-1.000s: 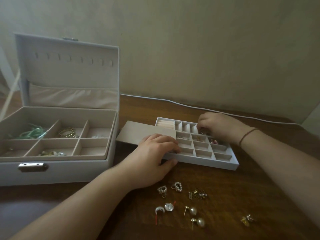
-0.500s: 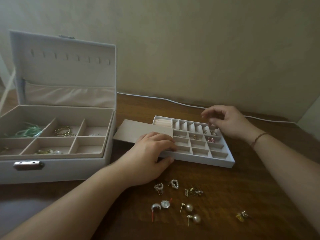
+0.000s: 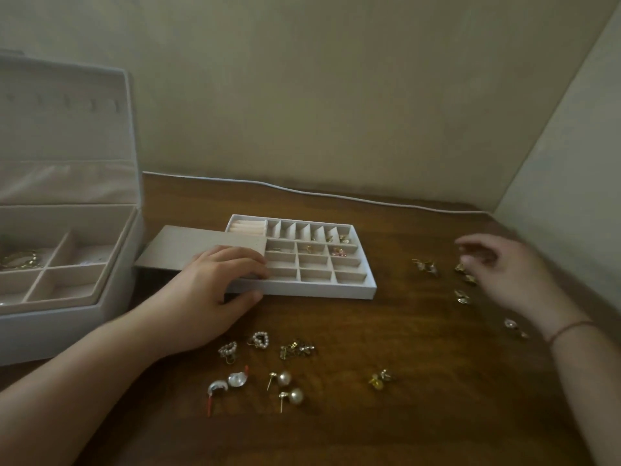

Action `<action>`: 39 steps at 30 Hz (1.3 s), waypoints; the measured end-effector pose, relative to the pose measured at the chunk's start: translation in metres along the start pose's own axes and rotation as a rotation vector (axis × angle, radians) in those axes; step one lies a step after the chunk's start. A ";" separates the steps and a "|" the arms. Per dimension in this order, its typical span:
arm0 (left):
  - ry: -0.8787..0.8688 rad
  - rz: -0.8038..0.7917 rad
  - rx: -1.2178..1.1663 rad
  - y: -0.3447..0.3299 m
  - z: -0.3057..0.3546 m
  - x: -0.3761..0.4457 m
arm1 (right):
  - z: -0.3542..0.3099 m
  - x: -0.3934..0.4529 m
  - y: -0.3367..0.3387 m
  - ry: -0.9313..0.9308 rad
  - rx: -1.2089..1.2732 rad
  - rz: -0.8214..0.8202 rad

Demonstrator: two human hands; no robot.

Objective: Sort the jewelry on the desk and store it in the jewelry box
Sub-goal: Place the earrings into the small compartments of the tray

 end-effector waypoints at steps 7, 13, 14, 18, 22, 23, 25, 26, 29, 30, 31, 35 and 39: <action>-0.009 0.037 0.006 -0.002 0.000 0.000 | -0.024 0.006 -0.040 0.087 -0.280 -0.273; -0.004 0.026 -0.005 -0.001 0.000 0.000 | -0.032 0.013 -0.043 0.005 -0.367 -0.346; -0.005 0.022 -0.007 -0.001 0.000 0.000 | -0.033 0.012 -0.043 0.010 -0.376 -0.352; -0.002 0.017 -0.009 -0.001 0.001 0.000 | -0.031 0.006 -0.040 0.098 -0.293 -0.215; -0.005 0.010 -0.004 -0.002 0.000 0.001 | -0.030 0.004 -0.036 0.105 -0.213 -0.139; -0.005 0.008 -0.008 -0.002 0.000 0.001 | -0.030 0.003 -0.034 0.101 -0.176 -0.121; -0.006 0.011 -0.010 -0.002 0.000 0.001 | -0.032 -0.001 -0.031 0.095 -0.086 -0.079; -0.006 0.014 -0.009 -0.001 0.001 0.001 | -0.033 -0.002 -0.029 0.088 -0.025 -0.052; -0.003 0.039 -0.032 0.000 0.004 0.000 | -0.053 -0.007 -0.027 0.088 0.173 -0.006; 0.004 0.062 -0.055 0.002 0.005 0.000 | -0.065 -0.008 -0.029 0.105 0.224 -0.020; 0.017 0.089 -0.085 0.003 0.005 0.000 | -0.079 -0.007 -0.033 0.137 0.262 -0.043; 0.086 0.226 -0.139 0.010 0.002 -0.002 | -0.146 -0.006 -0.061 0.337 0.330 -0.171; 0.100 0.264 -0.145 0.012 0.006 -0.003 | -0.191 -0.002 -0.097 0.469 0.305 -0.231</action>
Point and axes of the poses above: each hand's wrist, its own x-axis towards the middle knuckle, its own y-axis out of the back of the hand, z = x × y, the point moved 4 cm from there along x, towards the middle knuckle, and after that the axes turned 2 degrees about -z, right-handed, at the moved point
